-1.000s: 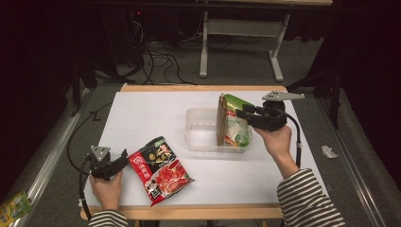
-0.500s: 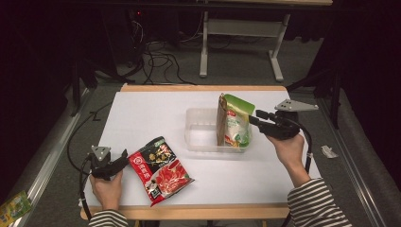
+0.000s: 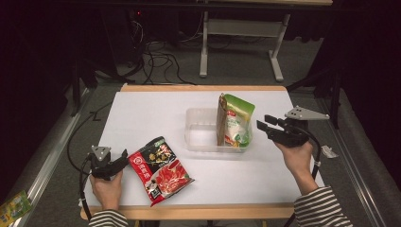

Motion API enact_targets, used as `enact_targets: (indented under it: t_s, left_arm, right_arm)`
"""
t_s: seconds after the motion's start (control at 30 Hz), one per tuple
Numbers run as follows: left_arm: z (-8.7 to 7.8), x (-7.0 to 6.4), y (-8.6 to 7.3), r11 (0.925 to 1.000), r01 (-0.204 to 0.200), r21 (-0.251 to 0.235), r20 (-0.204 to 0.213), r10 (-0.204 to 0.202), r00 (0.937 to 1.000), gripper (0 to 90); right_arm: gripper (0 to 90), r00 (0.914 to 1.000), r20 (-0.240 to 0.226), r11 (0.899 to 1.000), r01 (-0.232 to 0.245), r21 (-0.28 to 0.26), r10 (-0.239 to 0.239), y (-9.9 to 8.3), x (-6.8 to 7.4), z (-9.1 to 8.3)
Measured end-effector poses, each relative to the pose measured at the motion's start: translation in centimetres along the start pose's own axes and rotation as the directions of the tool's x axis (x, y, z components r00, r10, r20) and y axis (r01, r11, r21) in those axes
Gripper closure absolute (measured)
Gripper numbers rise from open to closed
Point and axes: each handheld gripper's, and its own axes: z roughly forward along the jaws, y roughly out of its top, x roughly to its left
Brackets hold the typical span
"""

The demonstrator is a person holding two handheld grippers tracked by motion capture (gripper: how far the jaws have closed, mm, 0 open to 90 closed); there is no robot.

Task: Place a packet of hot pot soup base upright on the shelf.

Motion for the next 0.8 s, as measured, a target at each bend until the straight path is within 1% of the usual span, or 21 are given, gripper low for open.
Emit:
enact_targets:
  t_s: [0.17,0.37,0.43,0.53,0.63,0.67,0.73,0.8]
  left_arm:
    - [0.0,0.0,0.0,1.0000,0.000,0.000,0.000,0.000,1.0000,28.5]
    - [0.0,0.0,0.0,1.0000,0.000,0.000,0.000,0.000,1.0000,28.4]
    - [0.0,0.0,0.0,1.0000,0.001,0.000,0.000,-0.001,1.0000,28.5]
    - [0.0,0.0,0.0,1.0000,0.004,-0.002,0.000,-0.004,1.0000,28.4]
    - [0.0,0.0,0.0,1.0000,0.001,0.006,0.000,-0.001,1.0000,28.5]
    - [0.0,0.0,0.0,1.0000,0.002,0.007,0.001,-0.002,1.0000,28.4]
    - [0.0,0.0,0.0,1.0000,0.002,0.008,0.001,-0.002,1.0000,28.4]
    - [0.0,0.0,0.0,1.0000,0.001,0.002,-0.001,-0.001,1.0000,28.4]
  right_arm:
    - [57.4,1.0000,0.007,1.000,-0.005,-0.006,0.005,-0.5,-0.2,-0.5]
    - [56.7,0.9998,0.013,1.000,-0.014,0.007,0.014,-1.4,-0.5,-0.8]
    - [56.7,0.9998,0.016,1.000,-0.014,0.001,0.014,-1.7,-0.7,-0.8]
    - [56.8,0.9993,0.028,1.000,-0.024,0.000,0.024,-2.1,-0.8,-1.0]
    - [56.7,0.9987,0.028,0.999,-0.043,-0.002,0.043,-2.7,-1.0,-1.2]
    - [56.7,0.9987,0.029,0.999,-0.043,0.002,0.042,-3.0,-1.1,-1.2]
    - [56.6,0.9977,0.035,0.998,-0.058,-0.002,0.058,-3.7,-1.3,-1.3]
    - [56.5,0.9973,0.039,0.998,-0.062,0.003,0.062,-4.3,-1.5,-1.3]
